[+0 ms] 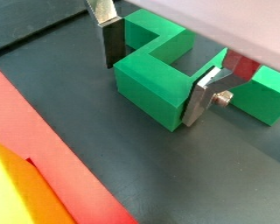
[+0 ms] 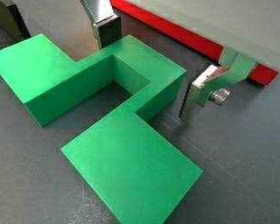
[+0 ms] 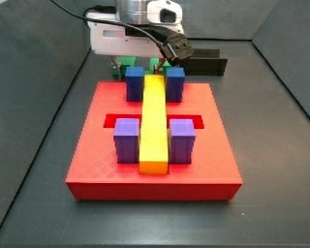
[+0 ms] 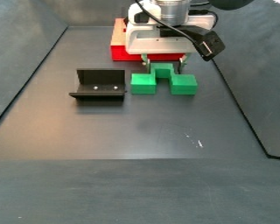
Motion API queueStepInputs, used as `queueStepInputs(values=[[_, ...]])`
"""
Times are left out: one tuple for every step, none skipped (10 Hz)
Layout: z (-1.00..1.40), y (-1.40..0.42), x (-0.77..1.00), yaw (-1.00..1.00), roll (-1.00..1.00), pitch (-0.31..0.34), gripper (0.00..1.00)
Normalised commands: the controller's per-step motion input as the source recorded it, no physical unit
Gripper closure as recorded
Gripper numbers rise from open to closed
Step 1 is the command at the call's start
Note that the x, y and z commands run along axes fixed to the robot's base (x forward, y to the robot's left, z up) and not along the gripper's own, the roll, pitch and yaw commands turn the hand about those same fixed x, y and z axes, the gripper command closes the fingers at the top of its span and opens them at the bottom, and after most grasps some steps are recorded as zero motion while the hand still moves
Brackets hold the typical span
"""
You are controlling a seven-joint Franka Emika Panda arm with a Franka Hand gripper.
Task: Pick up the green object. Move up. Place the green object on the fixture. Regrasp the green object. Move to above the board. Insert the green object.
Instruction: Pick up the green object.
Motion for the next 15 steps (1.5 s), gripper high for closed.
queueStepInputs(values=[[-0.06,0.0,0.0,0.0,0.0,0.0,0.0],[0.0,0.0,-0.01,0.0,0.0,0.0,0.0],[0.0,0.0,0.0,0.0,0.0,0.0,1.0],[0.0,0.0,0.0,0.0,0.0,0.0,1.0],[0.0,0.0,0.0,0.0,0.0,0.0,1.0],[0.0,0.0,0.0,0.0,0.0,0.0,1.0],[0.0,0.0,0.0,0.0,0.0,0.0,1.0],[0.0,0.0,0.0,0.0,0.0,0.0,1.0],[0.0,0.0,0.0,0.0,0.0,0.0,1.0],[0.0,0.0,0.0,0.0,0.0,0.0,1.0],[0.0,0.0,0.0,0.0,0.0,0.0,1.0],[0.0,0.0,0.0,0.0,0.0,0.0,1.0],[0.0,0.0,0.0,0.0,0.0,0.0,1.0],[0.0,0.0,0.0,0.0,0.0,0.0,1.0],[0.0,0.0,0.0,0.0,0.0,0.0,1.0]])
